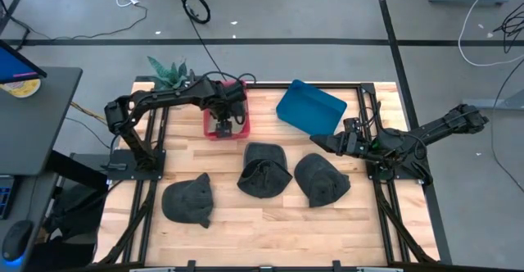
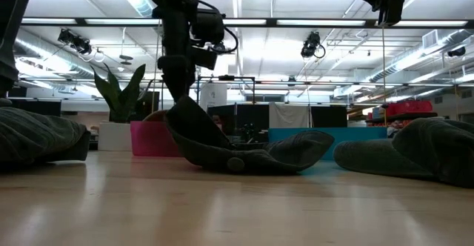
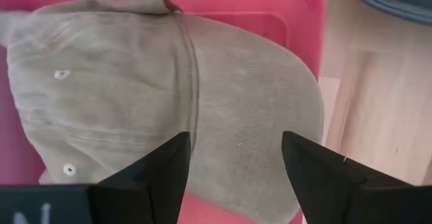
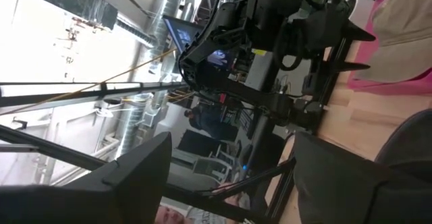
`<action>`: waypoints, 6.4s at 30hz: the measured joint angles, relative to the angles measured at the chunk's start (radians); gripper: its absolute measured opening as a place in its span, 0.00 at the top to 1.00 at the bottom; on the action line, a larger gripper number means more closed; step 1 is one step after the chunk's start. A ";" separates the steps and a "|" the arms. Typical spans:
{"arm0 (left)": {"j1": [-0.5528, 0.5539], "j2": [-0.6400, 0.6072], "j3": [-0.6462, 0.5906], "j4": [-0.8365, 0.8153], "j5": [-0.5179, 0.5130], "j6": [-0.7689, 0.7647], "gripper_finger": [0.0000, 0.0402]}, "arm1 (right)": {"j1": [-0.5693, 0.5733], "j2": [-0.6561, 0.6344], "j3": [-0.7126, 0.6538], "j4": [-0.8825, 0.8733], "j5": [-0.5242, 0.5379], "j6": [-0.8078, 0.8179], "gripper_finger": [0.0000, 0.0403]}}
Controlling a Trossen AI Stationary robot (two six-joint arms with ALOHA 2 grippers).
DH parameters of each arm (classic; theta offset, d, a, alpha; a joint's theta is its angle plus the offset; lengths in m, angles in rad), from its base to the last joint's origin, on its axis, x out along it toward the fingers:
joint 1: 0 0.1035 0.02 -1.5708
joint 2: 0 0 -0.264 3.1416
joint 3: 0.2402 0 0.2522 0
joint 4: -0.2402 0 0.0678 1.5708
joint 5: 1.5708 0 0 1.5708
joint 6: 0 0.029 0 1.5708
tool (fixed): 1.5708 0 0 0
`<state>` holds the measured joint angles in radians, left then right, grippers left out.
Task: Pick & Place hat
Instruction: Put the brown cap into the red bin, then put the right black cap into the blue bin
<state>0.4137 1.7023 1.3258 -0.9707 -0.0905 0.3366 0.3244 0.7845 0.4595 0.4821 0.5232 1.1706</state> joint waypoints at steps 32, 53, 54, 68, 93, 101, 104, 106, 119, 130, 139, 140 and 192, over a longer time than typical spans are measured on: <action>-0.024 -0.018 -0.089 0.091 -0.165 0.000 0.41 | 0.000 0.000 0.000 -0.012 0.000 -0.004 0.22; -0.154 -0.452 0.095 0.180 0.303 -0.317 0.41 | -0.001 0.000 0.000 -0.044 0.048 -0.111 0.22; -0.169 -0.467 0.095 0.201 0.304 -0.307 0.42 | -0.001 0.000 0.000 -0.044 0.061 -0.126 0.22; -0.301 -0.509 0.014 0.418 0.302 -0.359 0.77 | -0.021 0.000 0.311 -0.351 0.060 -0.434 0.32; -0.300 -0.795 -0.515 1.029 0.320 -0.831 0.98 | -0.030 0.098 0.637 -1.509 -0.479 -0.022 0.94; -0.300 -0.793 -0.515 1.025 0.320 -0.823 0.97 | -0.029 0.163 0.613 -1.601 -0.595 0.113 0.75; -0.300 -0.793 -0.515 1.025 0.320 -0.809 0.97 | -0.029 0.207 0.573 -1.572 -0.595 0.121 0.60; -0.300 -0.793 -0.515 1.023 0.320 -0.800 0.97 | -0.029 0.239 0.537 -1.558 -0.601 0.124 0.50; -0.300 -0.793 -0.515 1.017 0.320 -0.796 0.97 | 0.066 0.347 0.263 -1.276 -0.640 0.359 0.31; -0.300 -0.793 -0.515 1.009 0.320 -0.784 0.97 | 0.125 0.431 0.116 -1.094 -0.610 0.523 0.38; -0.300 -0.793 -0.515 1.003 0.320 -0.785 0.97 | 0.125 0.514 0.074 -1.034 -0.613 0.531 0.43; -0.300 -0.793 -0.515 1.003 0.319 -0.785 0.97 | 0.125 0.522 0.075 -1.032 -0.614 0.523 0.45; -0.300 -0.793 -0.515 1.079 0.284 -0.626 0.97 | -0.140 0.360 0.852 -0.473 -0.473 -0.352 1.00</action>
<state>0.1135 0.9096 0.8104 0.1085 0.1938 -0.2895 0.1842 1.1446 1.3117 0.0092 0.0504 0.8182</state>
